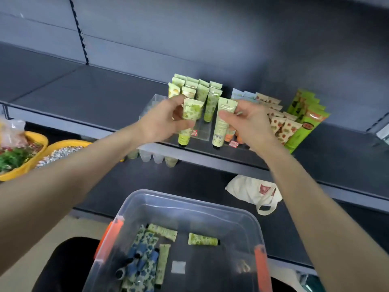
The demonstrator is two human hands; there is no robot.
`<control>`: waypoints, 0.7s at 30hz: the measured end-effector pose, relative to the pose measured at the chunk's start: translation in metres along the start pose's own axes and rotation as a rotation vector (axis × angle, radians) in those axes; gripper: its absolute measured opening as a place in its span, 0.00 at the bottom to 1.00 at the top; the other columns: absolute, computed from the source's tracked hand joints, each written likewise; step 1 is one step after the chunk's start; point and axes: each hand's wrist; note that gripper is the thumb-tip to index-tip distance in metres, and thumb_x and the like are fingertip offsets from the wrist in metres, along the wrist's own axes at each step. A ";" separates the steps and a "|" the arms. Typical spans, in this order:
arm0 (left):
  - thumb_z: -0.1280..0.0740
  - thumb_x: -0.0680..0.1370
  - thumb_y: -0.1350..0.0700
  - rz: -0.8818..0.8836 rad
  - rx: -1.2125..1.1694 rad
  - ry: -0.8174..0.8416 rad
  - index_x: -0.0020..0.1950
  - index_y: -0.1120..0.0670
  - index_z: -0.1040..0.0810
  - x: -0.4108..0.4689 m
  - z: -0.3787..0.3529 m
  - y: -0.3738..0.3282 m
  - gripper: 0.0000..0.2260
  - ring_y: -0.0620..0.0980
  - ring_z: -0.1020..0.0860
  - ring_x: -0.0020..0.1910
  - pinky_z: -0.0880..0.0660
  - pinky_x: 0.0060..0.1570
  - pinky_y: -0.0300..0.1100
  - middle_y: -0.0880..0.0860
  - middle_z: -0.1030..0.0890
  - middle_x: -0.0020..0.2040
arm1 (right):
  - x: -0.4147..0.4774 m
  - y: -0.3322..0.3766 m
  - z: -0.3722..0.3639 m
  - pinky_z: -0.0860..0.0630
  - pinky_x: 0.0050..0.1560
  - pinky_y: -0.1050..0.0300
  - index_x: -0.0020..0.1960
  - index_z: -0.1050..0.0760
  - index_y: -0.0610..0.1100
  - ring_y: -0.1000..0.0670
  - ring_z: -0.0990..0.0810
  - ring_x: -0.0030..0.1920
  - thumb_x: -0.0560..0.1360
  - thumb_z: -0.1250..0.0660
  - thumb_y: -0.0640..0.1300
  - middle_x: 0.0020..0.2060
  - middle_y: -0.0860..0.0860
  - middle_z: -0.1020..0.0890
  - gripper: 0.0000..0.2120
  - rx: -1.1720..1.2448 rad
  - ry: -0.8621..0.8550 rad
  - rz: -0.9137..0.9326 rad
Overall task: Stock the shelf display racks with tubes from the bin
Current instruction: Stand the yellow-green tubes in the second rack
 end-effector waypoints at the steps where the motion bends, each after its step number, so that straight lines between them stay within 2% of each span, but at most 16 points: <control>1: 0.28 0.72 0.55 0.007 0.010 -0.016 0.42 0.59 0.31 0.009 0.005 -0.003 0.13 0.55 0.28 0.38 0.27 0.45 0.51 0.57 0.27 0.38 | 0.009 0.004 0.003 0.22 0.40 0.51 0.44 0.20 0.42 0.40 0.21 0.36 0.73 0.30 0.41 0.40 0.41 0.17 0.02 -0.021 -0.024 0.009; 3: 0.26 0.70 0.55 0.015 0.038 -0.036 0.42 0.58 0.30 0.025 0.013 -0.008 0.14 0.55 0.28 0.36 0.28 0.42 0.48 0.57 0.26 0.39 | 0.024 0.013 0.009 0.22 0.46 0.44 0.45 0.21 0.40 0.42 0.21 0.37 0.72 0.29 0.41 0.42 0.40 0.16 0.05 -0.058 -0.038 0.025; 5: 0.27 0.71 0.54 0.007 0.068 -0.036 0.40 0.58 0.29 0.040 0.019 -0.013 0.13 0.53 0.29 0.33 0.32 0.36 0.43 0.56 0.26 0.39 | 0.039 0.019 0.013 0.22 0.46 0.44 0.42 0.21 0.42 0.48 0.22 0.35 0.71 0.28 0.41 0.40 0.41 0.17 0.03 -0.105 -0.034 0.039; 8: 0.28 0.72 0.51 0.003 0.149 -0.032 0.43 0.63 0.26 0.063 0.025 -0.020 0.16 0.53 0.29 0.33 0.34 0.35 0.41 0.56 0.23 0.38 | 0.056 0.025 0.016 0.21 0.44 0.47 0.37 0.25 0.48 0.48 0.21 0.34 0.69 0.28 0.41 0.38 0.42 0.17 0.07 -0.200 -0.030 0.049; 12: 0.28 0.72 0.52 -0.018 0.180 -0.010 0.42 0.64 0.26 0.085 0.029 -0.023 0.15 0.51 0.30 0.35 0.34 0.34 0.40 0.50 0.27 0.33 | 0.073 0.030 0.015 0.21 0.46 0.48 0.46 0.30 0.45 0.43 0.19 0.41 0.69 0.30 0.40 0.47 0.45 0.18 0.10 -0.289 -0.034 0.046; 13: 0.28 0.72 0.52 -0.021 0.179 -0.001 0.42 0.64 0.26 0.088 0.029 -0.023 0.15 0.50 0.30 0.35 0.34 0.33 0.37 0.50 0.27 0.33 | 0.076 0.031 0.014 0.22 0.45 0.49 0.47 0.31 0.45 0.43 0.20 0.41 0.69 0.31 0.40 0.48 0.45 0.19 0.11 -0.307 -0.032 0.054; 15: 0.28 0.72 0.52 -0.028 0.177 0.008 0.43 0.65 0.25 0.091 0.030 -0.022 0.16 0.49 0.30 0.34 0.35 0.32 0.35 0.52 0.26 0.34 | 0.079 0.032 0.013 0.23 0.35 0.56 0.48 0.31 0.44 0.47 0.22 0.35 0.70 0.32 0.39 0.44 0.47 0.20 0.10 -0.310 -0.027 0.063; 17: 0.28 0.72 0.53 -0.030 0.170 0.021 0.44 0.66 0.25 0.093 0.030 -0.021 0.16 0.49 0.29 0.34 0.33 0.34 0.39 0.54 0.25 0.35 | 0.082 0.032 0.013 0.28 0.26 0.65 0.48 0.28 0.44 0.52 0.24 0.30 0.72 0.33 0.38 0.40 0.50 0.21 0.07 -0.272 -0.031 0.053; 19: 0.28 0.72 0.53 -0.027 0.165 0.032 0.44 0.64 0.25 0.095 0.030 -0.021 0.14 0.49 0.28 0.34 0.33 0.35 0.40 0.53 0.24 0.35 | 0.085 0.032 0.014 0.30 0.24 0.70 0.47 0.24 0.43 0.56 0.23 0.26 0.72 0.31 0.39 0.36 0.51 0.21 0.04 -0.252 -0.013 0.014; 21: 0.27 0.72 0.54 -0.027 0.164 0.038 0.46 0.58 0.25 0.097 0.031 -0.021 0.10 0.47 0.28 0.34 0.32 0.35 0.38 0.50 0.25 0.34 | 0.086 0.035 0.017 0.26 0.28 0.70 0.45 0.22 0.42 0.58 0.21 0.25 0.71 0.27 0.42 0.32 0.48 0.19 0.06 -0.242 0.081 -0.048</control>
Point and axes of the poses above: each hand's wrist, its own x-axis towards the middle knuckle, its own z-axis out of the back of the hand, y = z × x
